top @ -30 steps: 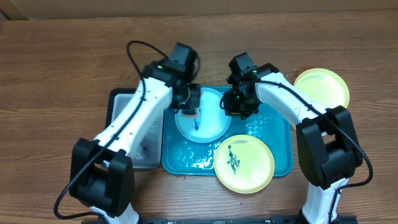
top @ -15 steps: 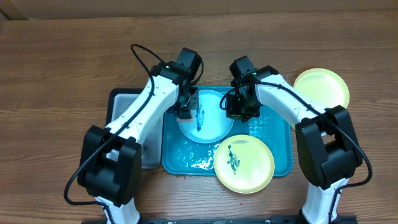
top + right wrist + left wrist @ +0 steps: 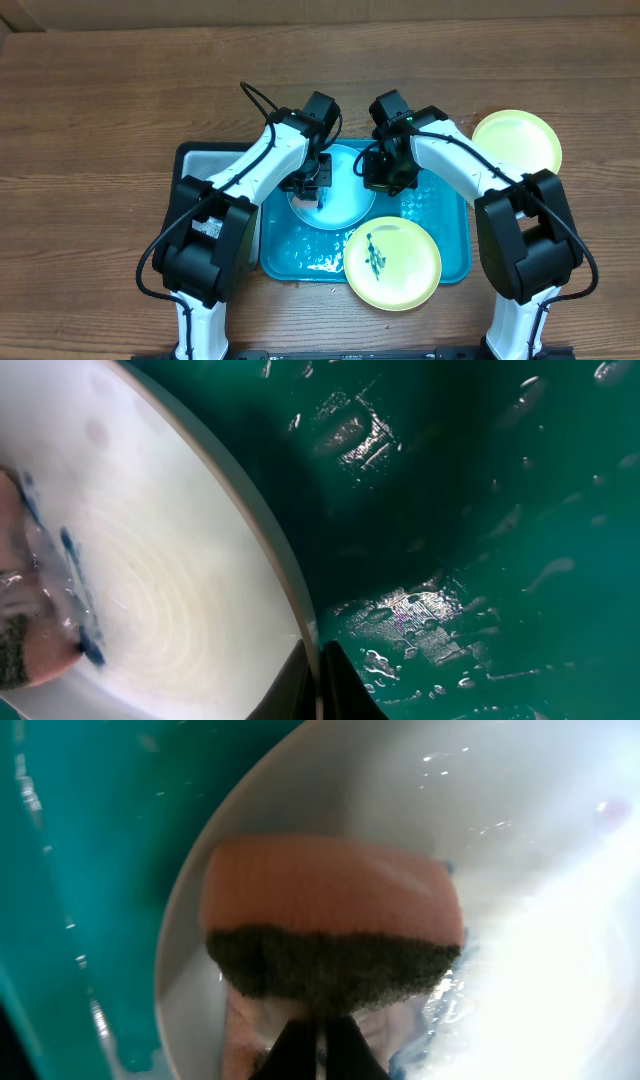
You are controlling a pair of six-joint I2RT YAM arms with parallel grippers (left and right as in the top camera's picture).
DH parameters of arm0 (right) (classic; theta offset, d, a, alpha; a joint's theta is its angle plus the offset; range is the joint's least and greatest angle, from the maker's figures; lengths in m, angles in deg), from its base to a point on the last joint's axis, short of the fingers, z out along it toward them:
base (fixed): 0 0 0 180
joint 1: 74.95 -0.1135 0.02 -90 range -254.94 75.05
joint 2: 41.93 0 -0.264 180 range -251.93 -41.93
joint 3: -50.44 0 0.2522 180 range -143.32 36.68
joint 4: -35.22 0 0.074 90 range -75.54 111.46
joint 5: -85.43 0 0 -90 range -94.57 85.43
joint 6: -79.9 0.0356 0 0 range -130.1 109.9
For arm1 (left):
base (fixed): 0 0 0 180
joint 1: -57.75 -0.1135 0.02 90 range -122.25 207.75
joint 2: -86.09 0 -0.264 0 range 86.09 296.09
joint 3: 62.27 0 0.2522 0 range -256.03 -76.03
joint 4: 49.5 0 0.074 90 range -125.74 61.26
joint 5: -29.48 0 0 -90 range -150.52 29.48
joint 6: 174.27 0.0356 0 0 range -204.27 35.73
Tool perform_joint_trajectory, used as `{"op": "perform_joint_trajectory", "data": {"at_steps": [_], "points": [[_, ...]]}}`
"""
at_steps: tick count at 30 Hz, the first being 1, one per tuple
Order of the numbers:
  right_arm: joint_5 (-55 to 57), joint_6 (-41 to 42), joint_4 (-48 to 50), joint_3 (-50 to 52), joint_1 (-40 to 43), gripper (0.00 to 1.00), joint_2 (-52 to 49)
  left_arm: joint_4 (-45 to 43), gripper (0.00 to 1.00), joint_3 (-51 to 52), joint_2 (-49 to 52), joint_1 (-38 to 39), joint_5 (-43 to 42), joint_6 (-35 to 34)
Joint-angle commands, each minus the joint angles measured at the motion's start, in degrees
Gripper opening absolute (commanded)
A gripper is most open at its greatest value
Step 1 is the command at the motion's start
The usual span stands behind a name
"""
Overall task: Clean dirty plates on tray and stack at the side
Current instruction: 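Scrub the white plate with the sponge held in the left gripper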
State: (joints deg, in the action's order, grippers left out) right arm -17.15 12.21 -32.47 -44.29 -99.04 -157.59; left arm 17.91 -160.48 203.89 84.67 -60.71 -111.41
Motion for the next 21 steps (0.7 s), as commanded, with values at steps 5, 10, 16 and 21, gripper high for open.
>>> {"op": "perform_joint_trajectory", "data": {"at_steps": [5, 10, 16, 21], "points": [[-0.6, 0.4, 0.3, 0.1, -0.1, 0.04, 0.6, -5.4, 0.04, 0.2, 4.7, 1.2, -22.8, 1.4], [-0.6, 0.4, 0.3, 0.1, -0.1, 0.04, 0.5, -8.1, 0.04, 0.2, 4.7, 2.0, -30.2, 1.4], [-1.0, 0.4, 0.3, 0.1, -0.1, 0.04, 0.6, -4.3, 0.04, 0.2, 4.7, 2.3, -28.0, 2.6], [-1.9, 0.4, 0.3, 0.1, -0.1, 0.04, 0.6, 5.2, 0.04, 0.2, 4.7, 2.3, -11.7, 2.9]]}}
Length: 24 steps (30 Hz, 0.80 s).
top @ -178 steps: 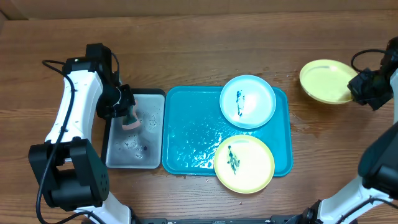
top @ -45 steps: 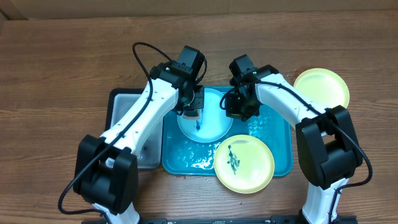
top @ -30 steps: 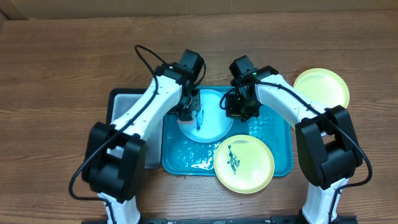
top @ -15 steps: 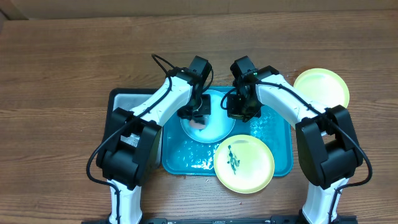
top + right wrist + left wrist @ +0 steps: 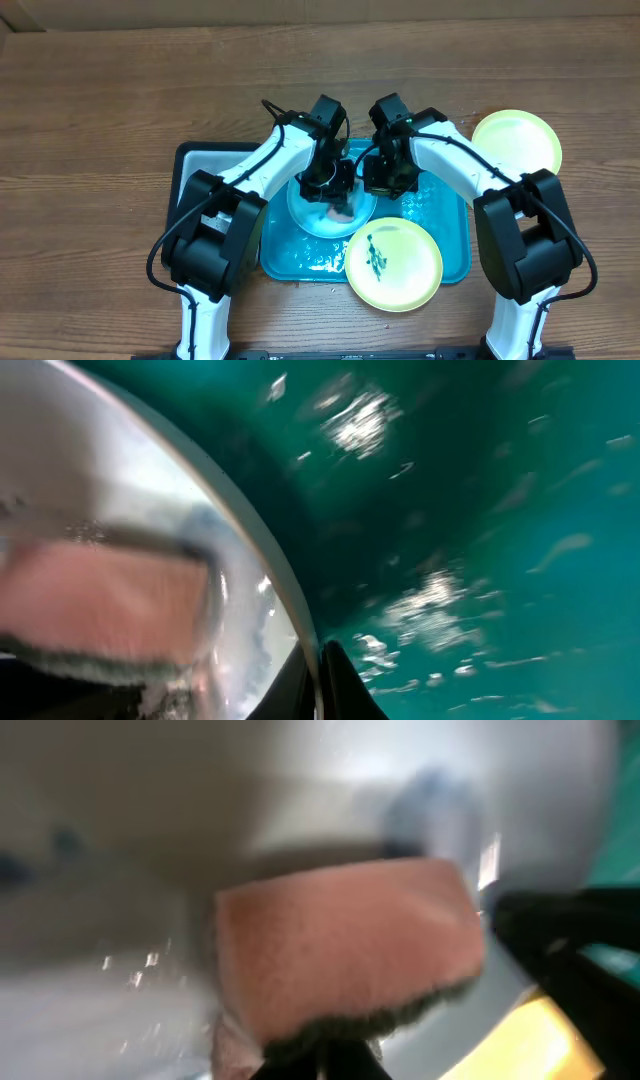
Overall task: Clean dirty plates on tray and stack at the side
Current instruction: 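Scrub the white plate with the sponge held in the left gripper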
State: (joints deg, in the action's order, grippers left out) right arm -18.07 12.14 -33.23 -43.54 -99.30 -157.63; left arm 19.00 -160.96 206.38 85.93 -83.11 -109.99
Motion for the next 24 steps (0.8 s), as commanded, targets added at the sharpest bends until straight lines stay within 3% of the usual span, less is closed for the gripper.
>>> {"op": "perform_joint_trajectory", "data": {"at_steps": [1, 8, 15, 20, 24], "points": [[-1.0, 0.5, 1.1, -0.6, 0.2, 0.04, 0.6, 5.4, 0.04, 0.7, 2.2, 1.0, 14.6, 1.4], [-1.0, 0.5, 1.0, -0.6, 0.2, 0.04, 0.6, 8.0, 0.04, 0.7, 2.2, 0.1, 32.1, -5.0], [-0.9, 0.5, 1.0, -0.6, 0.2, 0.04, 0.6, 9.4, 0.04, 0.7, 2.2, -2.1, 39.6, -11.9], [-0.9, 0.5, 1.0, -0.6, 0.2, 0.04, 0.6, 8.2, 0.04, 0.7, 2.2, -3.4, 35.7, -12.2], [-0.9, 0.5, 1.1, -0.6, 0.2, 0.04, 0.6, 4.3, 0.04, 0.7, 2.2, -4.1, 21.8, -10.2]]}}
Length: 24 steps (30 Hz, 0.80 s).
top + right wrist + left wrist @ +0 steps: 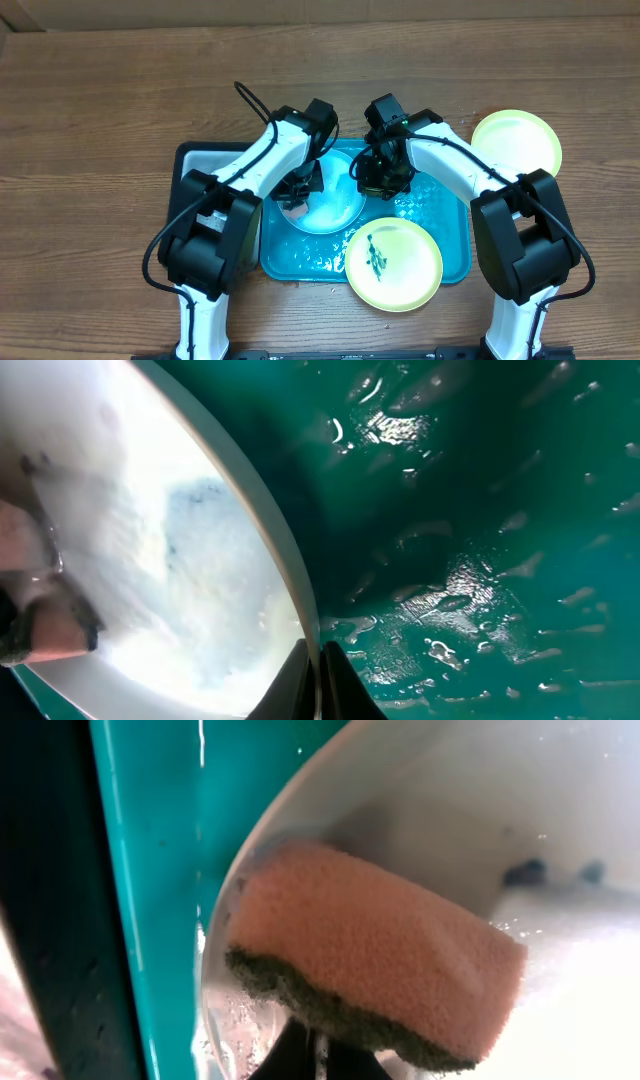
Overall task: Clean dirty plates on tray and stack at the side
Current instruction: 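Scrub the white plate with the sponge held in the left gripper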
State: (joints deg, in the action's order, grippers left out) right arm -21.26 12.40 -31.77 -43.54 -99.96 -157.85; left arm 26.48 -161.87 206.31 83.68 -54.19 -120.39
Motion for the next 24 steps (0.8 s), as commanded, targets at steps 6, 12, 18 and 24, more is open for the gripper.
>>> {"op": "perform_joint_trajectory", "data": {"at_steps": [6, 12, 18, 24], "points": [[2.3, 0.0, -0.7, -0.6, 0.9, 0.04, 0.8, -10.7, 0.04, 1.6, 2.3, -1.8, -26.5, 5.9], [2.3, 0.0, -0.7, -0.6, 0.9, 0.04, 0.8, -13.2, 0.04, 1.6, 2.3, -1.8, -33.4, 7.0], [2.3, 0.0, -0.9, -0.6, 0.9, 0.04, 0.8, -16.2, 0.04, 1.6, 2.3, -1.8, -37.2, 5.7], [2.3, 0.0, -1.0, -0.6, 0.9, 0.04, 0.8, -22.6, 0.04, 1.6, 2.3, -1.5, -43.5, 5.6]]}}
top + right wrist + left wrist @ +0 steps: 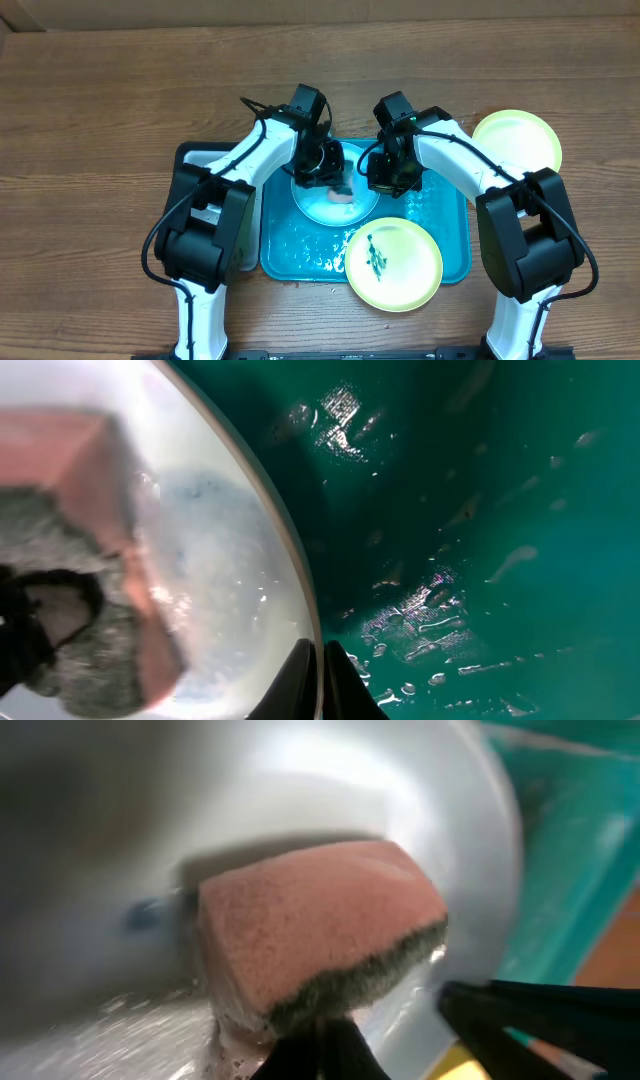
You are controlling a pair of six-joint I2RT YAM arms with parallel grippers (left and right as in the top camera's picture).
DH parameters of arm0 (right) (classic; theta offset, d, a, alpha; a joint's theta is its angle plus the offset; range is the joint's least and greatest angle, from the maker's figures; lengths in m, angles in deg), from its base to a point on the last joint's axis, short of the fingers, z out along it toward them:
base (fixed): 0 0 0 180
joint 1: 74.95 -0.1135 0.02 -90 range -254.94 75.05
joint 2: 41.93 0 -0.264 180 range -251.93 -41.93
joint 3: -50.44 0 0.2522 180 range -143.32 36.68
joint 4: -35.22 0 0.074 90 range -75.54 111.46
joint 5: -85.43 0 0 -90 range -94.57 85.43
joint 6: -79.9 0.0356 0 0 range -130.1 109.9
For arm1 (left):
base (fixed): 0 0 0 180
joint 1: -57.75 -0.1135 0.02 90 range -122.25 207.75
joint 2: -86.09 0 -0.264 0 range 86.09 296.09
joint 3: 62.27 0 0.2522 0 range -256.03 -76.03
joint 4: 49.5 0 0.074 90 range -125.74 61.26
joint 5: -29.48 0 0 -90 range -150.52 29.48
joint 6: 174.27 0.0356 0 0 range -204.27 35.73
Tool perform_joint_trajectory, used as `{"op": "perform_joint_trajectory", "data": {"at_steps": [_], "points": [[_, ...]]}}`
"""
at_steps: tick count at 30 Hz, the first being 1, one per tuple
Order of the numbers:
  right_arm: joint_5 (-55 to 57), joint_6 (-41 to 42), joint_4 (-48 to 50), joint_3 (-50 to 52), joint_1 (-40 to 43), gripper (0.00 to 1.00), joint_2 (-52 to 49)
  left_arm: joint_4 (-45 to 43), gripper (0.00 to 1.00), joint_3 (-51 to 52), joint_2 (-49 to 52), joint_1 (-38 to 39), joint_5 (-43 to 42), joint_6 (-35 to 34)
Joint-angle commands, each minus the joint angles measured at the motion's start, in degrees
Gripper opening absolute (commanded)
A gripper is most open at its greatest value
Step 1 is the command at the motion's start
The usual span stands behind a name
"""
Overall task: Clean dirty plates on tray and stack at the side
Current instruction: 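Scrub the white plate with the sponge held in the left gripper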
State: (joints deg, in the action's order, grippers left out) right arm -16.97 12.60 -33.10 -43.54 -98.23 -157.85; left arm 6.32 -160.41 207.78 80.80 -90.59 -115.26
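Note:
A white plate lies wet in the teal tray. My left gripper is shut on a pink sponge with a dark scouring side, pressed on the plate's right half. My right gripper is shut on the plate's right rim; the sponge shows at the left of that view. A yellow-green plate with a dark green smear rests on the tray's front edge. A clean yellow-green plate lies on the wood at the right.
A grey tray edge sits to the left of the teal one. The tray floor is wet with droplets. Wooden table surrounds everything.
My left gripper and the sponge have moved from the plate's left edge to its right side, close to my right gripper. The right gripper still holds the rim.
The sponge was at the plate's left part, with blue marks on the plate. Then it was at the right, then back at the left rim, now right again. Blue marks have faded to foam. My right gripper held the rim throughout.

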Motion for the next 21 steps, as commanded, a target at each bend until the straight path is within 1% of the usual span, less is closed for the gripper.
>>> {"op": "perform_joint_trajectory", "data": {"at_steps": [1, 7, 8, 11, 21], "points": [[-2.0, -0.2, 0.1, -0.6, -0.9, 0.04, 0.8, -3.0, 0.04, 0.2, 0.8, 1.4, -5.7, -0.2], [-2.0, -0.2, -0.7, -0.6, -0.9, 0.04, 0.8, -2.9, 0.04, 0.2, 0.8, 0.2, 7.8, -3.9], [-2.0, -0.2, -1.0, -0.6, -0.9, 0.04, 0.8, -1.2, 0.04, 0.2, 0.8, -0.7, 11.9, -4.5], [-2.0, -0.2, -1.2, -0.6, -0.9, 0.04, 0.8, 2.6, 0.04, 0.2, 0.8, -2.3, 18.4, -5.2], [-1.7, -0.2, -1.2, -0.6, -0.9, 0.04, 0.8, 10.0, 0.04, 0.2, 0.8, -6.5, 31.3, -4.8]]}}
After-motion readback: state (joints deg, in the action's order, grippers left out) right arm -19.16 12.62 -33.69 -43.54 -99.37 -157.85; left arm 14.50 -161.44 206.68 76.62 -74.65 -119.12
